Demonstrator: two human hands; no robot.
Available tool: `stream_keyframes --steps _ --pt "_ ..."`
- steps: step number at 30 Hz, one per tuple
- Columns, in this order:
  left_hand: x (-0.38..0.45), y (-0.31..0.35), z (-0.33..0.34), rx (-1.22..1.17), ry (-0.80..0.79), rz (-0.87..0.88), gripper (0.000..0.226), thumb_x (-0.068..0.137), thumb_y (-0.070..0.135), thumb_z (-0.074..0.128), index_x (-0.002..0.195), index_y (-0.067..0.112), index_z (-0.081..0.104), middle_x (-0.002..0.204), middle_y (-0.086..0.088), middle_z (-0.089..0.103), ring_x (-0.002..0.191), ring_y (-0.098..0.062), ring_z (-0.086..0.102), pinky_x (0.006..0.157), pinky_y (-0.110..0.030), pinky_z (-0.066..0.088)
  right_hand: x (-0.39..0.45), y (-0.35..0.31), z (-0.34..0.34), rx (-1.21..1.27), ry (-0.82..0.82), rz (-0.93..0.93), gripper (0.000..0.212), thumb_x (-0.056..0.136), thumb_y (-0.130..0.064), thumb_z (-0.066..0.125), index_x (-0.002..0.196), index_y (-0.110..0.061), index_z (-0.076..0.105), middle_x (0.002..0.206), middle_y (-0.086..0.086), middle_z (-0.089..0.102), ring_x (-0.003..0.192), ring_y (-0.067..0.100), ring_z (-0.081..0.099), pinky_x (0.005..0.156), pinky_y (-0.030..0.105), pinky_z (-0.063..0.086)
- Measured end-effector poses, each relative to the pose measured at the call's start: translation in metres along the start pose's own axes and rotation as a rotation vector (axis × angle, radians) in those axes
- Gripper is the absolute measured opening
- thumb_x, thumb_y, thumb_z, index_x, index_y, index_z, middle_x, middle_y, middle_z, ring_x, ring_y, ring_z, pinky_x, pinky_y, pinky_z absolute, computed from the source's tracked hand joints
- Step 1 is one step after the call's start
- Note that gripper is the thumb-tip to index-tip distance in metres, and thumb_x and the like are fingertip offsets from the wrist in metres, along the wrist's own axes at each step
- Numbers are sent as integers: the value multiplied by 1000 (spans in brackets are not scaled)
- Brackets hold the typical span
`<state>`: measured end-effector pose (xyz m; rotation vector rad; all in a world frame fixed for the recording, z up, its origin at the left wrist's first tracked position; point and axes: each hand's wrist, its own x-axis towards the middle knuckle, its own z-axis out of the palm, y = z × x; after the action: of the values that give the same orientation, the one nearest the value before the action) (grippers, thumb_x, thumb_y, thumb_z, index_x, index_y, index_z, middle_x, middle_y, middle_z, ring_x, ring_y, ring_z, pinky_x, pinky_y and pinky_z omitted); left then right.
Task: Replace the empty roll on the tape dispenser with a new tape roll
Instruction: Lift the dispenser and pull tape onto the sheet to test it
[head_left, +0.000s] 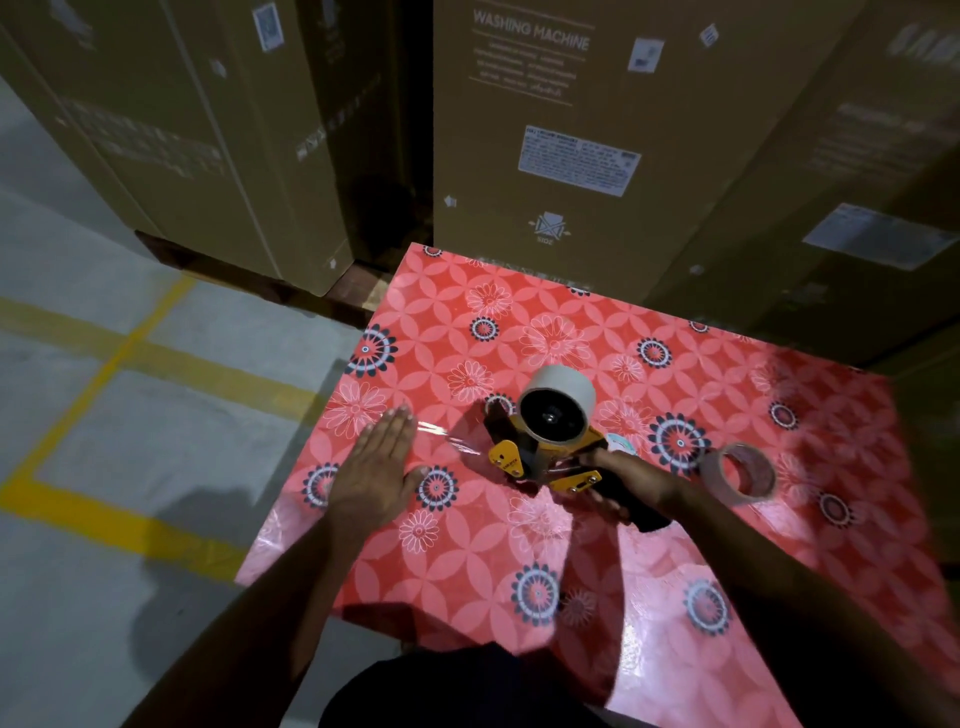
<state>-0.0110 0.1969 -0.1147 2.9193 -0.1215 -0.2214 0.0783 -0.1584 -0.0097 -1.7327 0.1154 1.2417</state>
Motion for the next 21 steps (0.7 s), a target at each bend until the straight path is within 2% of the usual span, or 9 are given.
stream_keyframes --steps 5,8,11,14,16,21 --pt "7 49 10 -50 -85 59 79 100 64 6 156 12 -10 164 -8 -13 152 -23 -14 125 -45 3 -3 15 -5 33 2 19 56 89 -58 48 61 -10 55 52 8 36 43 19 28 47 32 21" --pt "8 52 15 -35 -82 46 78 100 64 8 157 14 -9 165 -6 -12 152 -22 -14 125 -46 6 -10 18 -10 36 14 12 54 94 -53 49 65 -8 57 50 4 41 39 15 30 46 30 21" --pt "5 50 15 -52 -55 47 78 101 64 14 157 12 -4 165 -8 -8 153 -23 -10 125 -47 9 -21 39 -32 62 50 3 55 84 -58 58 79 -3 60 59 10 40 40 16 31 39 25 26" --pt "4 84 16 -25 -100 99 79 100 65 8 156 12 -11 164 -8 -14 152 -24 -15 125 -46 3 -27 51 -41 57 63 8 59 75 -66 56 65 -8 61 61 12 40 41 18 32 40 25 25" --pt "4 102 22 -19 -116 72 79 100 65 7 155 12 -14 163 -7 -19 151 -24 -18 125 -45 0 -27 49 -41 53 44 -15 57 80 -64 53 66 -9 66 62 12 42 41 18 31 39 25 25" --pt "2 90 18 5 -105 90 77 100 64 8 157 15 -10 166 -5 -12 152 -21 -13 125 -42 0 -34 60 -57 3 51 -25 60 78 -64 55 68 -6 60 57 12 41 42 20 31 40 28 25"
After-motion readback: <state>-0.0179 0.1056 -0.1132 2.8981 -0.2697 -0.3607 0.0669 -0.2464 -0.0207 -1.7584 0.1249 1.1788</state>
